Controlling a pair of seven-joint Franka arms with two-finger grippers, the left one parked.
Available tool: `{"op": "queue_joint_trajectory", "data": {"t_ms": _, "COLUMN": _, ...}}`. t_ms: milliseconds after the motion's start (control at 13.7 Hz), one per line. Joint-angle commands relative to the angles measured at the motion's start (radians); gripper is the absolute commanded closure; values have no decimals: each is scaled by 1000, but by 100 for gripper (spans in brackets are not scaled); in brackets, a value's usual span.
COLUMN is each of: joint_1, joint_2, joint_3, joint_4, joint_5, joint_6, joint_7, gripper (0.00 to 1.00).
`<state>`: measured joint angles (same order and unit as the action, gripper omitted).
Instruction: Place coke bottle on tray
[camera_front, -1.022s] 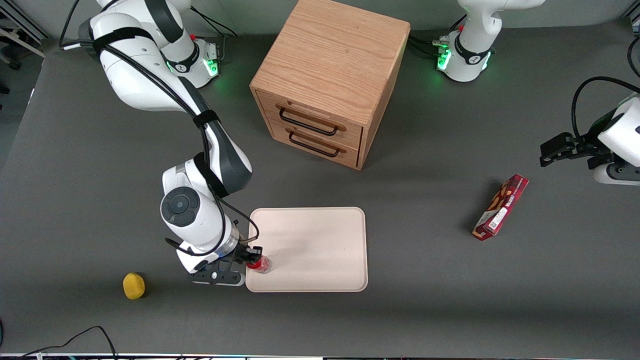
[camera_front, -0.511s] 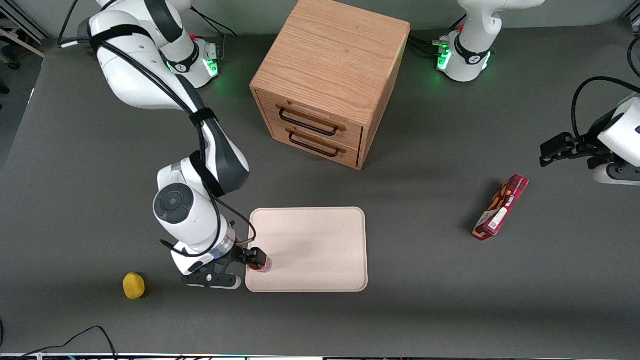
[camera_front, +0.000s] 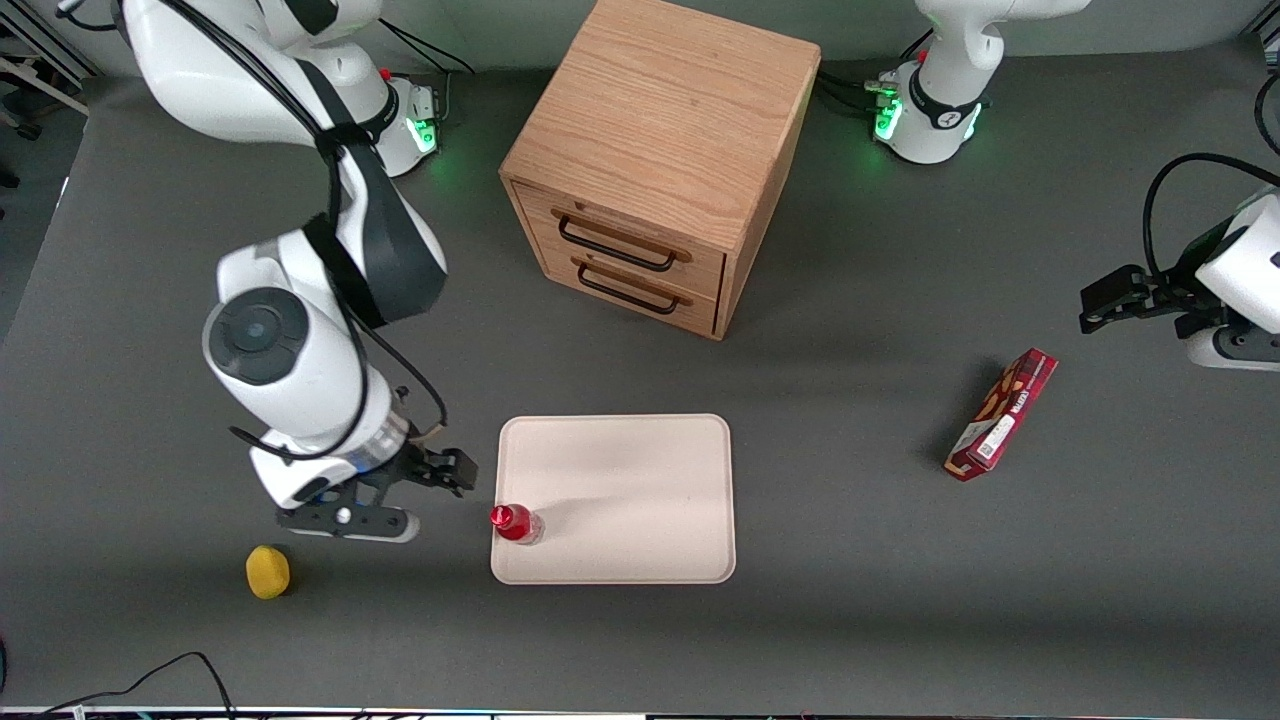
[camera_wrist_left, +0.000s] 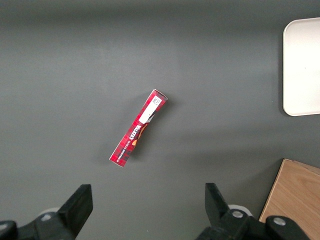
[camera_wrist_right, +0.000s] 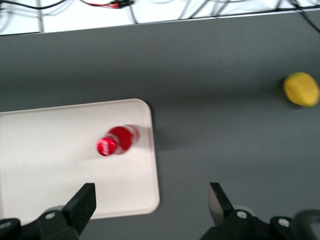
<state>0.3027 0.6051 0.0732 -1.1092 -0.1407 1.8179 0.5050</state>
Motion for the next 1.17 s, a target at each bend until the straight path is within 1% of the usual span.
{"op": "queue_joint_trajectory", "data": {"t_ms": 0, "joint_1": -59, "joint_2": -167, "joint_3": 13, "joint_4": -199, "joint_5": -22, "joint_6": 4, "joint_7": -57, "gripper": 0}}
{"op": "queue_joint_trajectory", "data": {"t_ms": 219, "joint_1": -128, "joint_2": -327, "joint_3": 60, "joint_4": -381, "joint_5": -22, "joint_6": 18, "joint_7": -91, "gripper": 0}}
{"op": "queue_joint_trajectory", "data": {"t_ms": 365, "joint_1": -209, "joint_2": -422, "joint_3": 94, "joint_4": -524, "joint_5": -20, "joint_6": 92, "joint_7": -169, "gripper": 0}}
{"op": "queue_joint_trajectory", "data": {"t_ms": 438, "joint_1": -250, "joint_2": -468, "joint_3": 124, "joint_4": -587, "joint_5": -20, "joint_6": 118, "joint_7": -184, "gripper": 0}}
{"op": "queue_joint_trajectory", "data": {"t_ms": 511, "joint_1": -295, "joint_2": -517, "joint_3": 160, "joint_4": -644, "joint_5": -8, "joint_6": 129, "joint_7": -184, "gripper": 0}}
{"op": "queue_joint_trajectory", "data": {"t_ms": 657, "joint_1": -365, "joint_2": -609, "joint_3": 201, "joint_4": -730, "joint_5": 83, "joint_6": 135, "joint_7": -187, "gripper": 0}}
{"op": "queue_joint_trajectory", "data": {"t_ms": 730, "joint_1": -370, "joint_2": -642, "joint_3": 203, "joint_4": -747, "joint_5": 108, "joint_6": 130, "joint_7": -197, "gripper": 0}}
{"op": "queue_joint_trajectory", "data": {"t_ms": 876, "joint_1": -410, "joint_2": -680, "joint_3": 203, "joint_4": -762, "joint_5": 110, "joint_6": 120, "joint_7": -249, "gripper": 0}}
{"op": "queue_joint_trajectory", "data": {"t_ms": 1022, "joint_1": -442, "joint_2": -677, "joint_3": 198, "joint_4": -724, "joint_5": 110, "joint_6": 117, "joint_7": -270, "gripper": 0}}
{"op": "queue_joint_trajectory", "data": {"t_ms": 1096, "joint_1": -459, "joint_2": -662, "joint_3": 198, "joint_4": -677, "joint_5": 110, "joint_6": 113, "joint_7": -269, "gripper": 0}}
